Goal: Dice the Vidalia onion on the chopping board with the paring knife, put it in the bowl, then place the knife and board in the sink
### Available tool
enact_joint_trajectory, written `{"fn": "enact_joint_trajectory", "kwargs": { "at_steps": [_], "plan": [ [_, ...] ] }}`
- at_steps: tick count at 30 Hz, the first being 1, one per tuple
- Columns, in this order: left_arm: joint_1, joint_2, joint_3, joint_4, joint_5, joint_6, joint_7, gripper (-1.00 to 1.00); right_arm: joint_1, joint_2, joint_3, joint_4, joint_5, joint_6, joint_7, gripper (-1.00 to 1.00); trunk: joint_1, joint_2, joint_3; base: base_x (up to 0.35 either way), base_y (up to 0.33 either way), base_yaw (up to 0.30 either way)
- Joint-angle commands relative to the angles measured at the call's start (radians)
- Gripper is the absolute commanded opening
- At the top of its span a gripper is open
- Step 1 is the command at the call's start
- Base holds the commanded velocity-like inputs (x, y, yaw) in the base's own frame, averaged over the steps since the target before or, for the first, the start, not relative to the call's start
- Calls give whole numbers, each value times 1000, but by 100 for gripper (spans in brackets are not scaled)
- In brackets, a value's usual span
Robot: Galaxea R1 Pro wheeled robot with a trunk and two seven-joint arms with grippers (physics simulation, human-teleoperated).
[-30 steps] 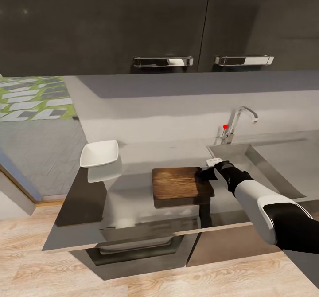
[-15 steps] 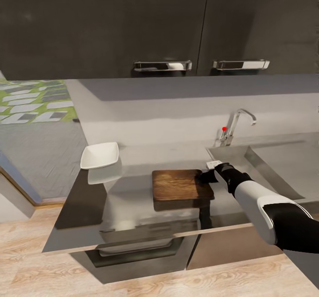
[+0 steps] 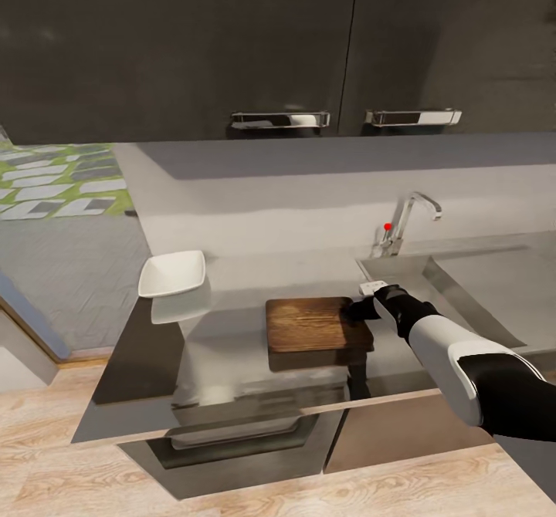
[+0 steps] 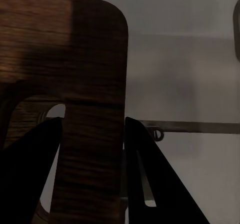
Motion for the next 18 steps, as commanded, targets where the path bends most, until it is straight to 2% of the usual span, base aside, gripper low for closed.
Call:
{"fn": "enact_joint_trajectory", "kwargs": {
  "at_steps": [1,18],
  "plan": [
    [0,0,0,0,0,-3,-1,100,-1,-1,7,-2,8,5,8,-100,1,-2,-2,0,0,-2],
    [-1,0,0,1,1,-3,-1,100,-1,1,7,-2,6,5,8,-100,1,-2,-2,0,0,0]
  ]
}}
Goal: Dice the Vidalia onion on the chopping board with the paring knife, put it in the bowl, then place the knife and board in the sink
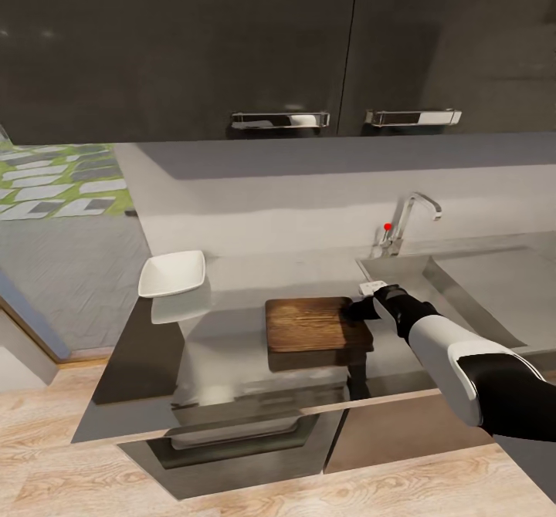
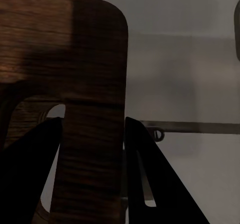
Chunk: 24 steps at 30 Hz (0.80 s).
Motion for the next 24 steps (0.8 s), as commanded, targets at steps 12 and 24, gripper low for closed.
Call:
{"fn": "enact_joint_trajectory", "kwargs": {
  "at_steps": [12,24],
  "plan": [
    [0,0,0,1,0,-3,-1,100,-1,-1,6,-2,8,3,8,100,1,-2,-2,0,0,0],
    [-1,0,0,1,0,-3,-1,100,-1,1,6,-2,7,3,8,100,1,-2,-2,0,0,0]
  ]
}}
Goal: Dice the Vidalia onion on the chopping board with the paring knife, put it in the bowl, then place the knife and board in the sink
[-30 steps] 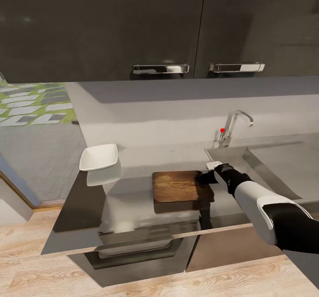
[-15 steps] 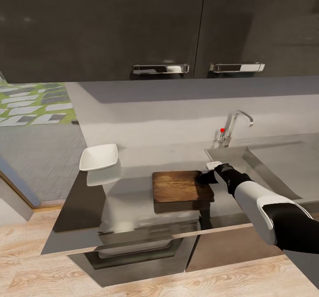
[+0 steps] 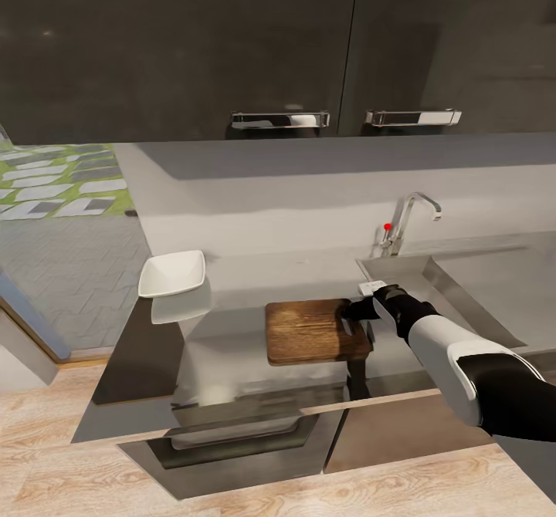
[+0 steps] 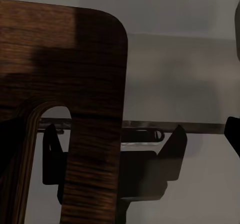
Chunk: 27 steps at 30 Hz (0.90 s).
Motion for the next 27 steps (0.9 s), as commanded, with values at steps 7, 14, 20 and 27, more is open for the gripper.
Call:
{"fn": "enact_joint_trajectory", "kwargs": {
  "at_steps": [7,14,20,27],
  "plan": [
    [0,0,0,4,0,-3,-1,100,-1,-1,7,-2,7,5,9,100,1,-2,-2,0,0,0],
    [0,0,0,6,0,-3,-1,100,0,-3,5,-29,9,6,8,100,1,-2,-2,0,0,0],
    [0,-1,0,6,0,-3,-1,100,0,-10,5,-220,12,65,7,100,1,-2,-2,-73,0,0],
    [0,-1,0,6,0,-3,-1,100,1,-18,7,-432,13,234,6,100,1,-2,-2,-278,0,0]
  ]
}}
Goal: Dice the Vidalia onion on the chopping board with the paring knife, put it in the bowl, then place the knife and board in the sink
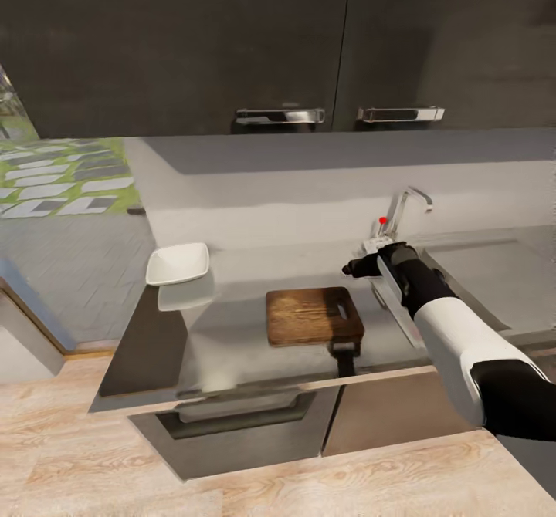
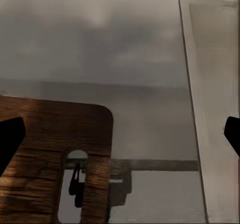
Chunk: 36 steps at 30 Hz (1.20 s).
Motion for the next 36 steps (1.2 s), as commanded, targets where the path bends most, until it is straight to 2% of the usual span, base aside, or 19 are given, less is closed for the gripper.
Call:
{"fn": "enact_joint_trajectory", "kwargs": {
  "at_steps": [1,11,14,21,36],
  "plan": [
    [-1,0,0,0,0,-3,-1,100,-1,-2,4,-14,8,15,6,100,0,-2,-2,-324,0,0],
    [0,0,0,0,0,-3,-1,100,21,-4,5,-34,6,17,12,100,0,-2,-2,-324,0,0],
    [-1,0,0,0,0,-3,-1,100,49,-4,5,-35,6,-21,12,100,0,-2,-2,-312,0,0],
    [-1,0,0,0,0,-3,-1,100,135,-3,4,-37,6,-191,9,100,0,-2,-2,-305,0,0],
    [-1,0,1,10,1,-3,-1,100,232,-2,4,-53,2,-316,11,100,0,-2,-2,-243,0,0]
  ]
}}
